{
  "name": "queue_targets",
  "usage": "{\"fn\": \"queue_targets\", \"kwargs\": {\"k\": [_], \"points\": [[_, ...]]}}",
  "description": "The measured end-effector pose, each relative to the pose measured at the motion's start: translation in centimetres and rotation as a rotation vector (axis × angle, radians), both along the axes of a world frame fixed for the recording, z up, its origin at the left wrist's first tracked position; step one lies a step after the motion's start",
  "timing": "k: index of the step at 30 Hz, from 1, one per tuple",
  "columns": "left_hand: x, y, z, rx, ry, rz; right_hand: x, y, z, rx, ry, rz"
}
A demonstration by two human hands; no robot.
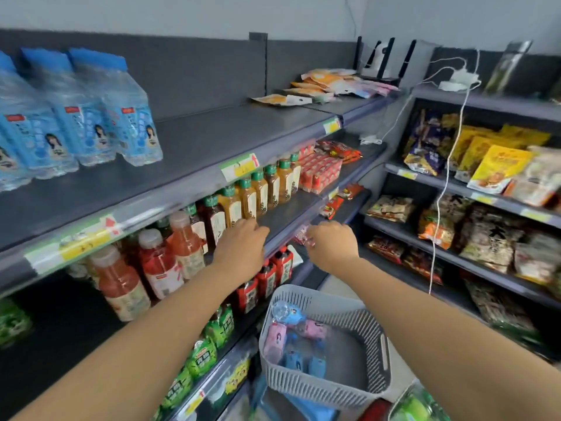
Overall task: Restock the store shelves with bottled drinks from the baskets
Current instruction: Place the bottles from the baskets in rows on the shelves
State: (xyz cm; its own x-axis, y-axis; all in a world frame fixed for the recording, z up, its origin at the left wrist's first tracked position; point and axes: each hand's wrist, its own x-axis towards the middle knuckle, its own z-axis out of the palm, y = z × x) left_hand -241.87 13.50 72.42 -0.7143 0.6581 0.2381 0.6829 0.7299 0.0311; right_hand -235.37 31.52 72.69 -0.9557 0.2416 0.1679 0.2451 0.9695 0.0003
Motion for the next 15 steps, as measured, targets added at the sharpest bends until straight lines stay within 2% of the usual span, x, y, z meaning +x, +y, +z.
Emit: {"fn": "queue_targets", "kwargs": {"k": [15], "points": [[-0.5,11.4,-21.7,-0.330,-0.327,0.009,0.0,10.5,-21.2,-0.241,-0.422,-0.078]]}}
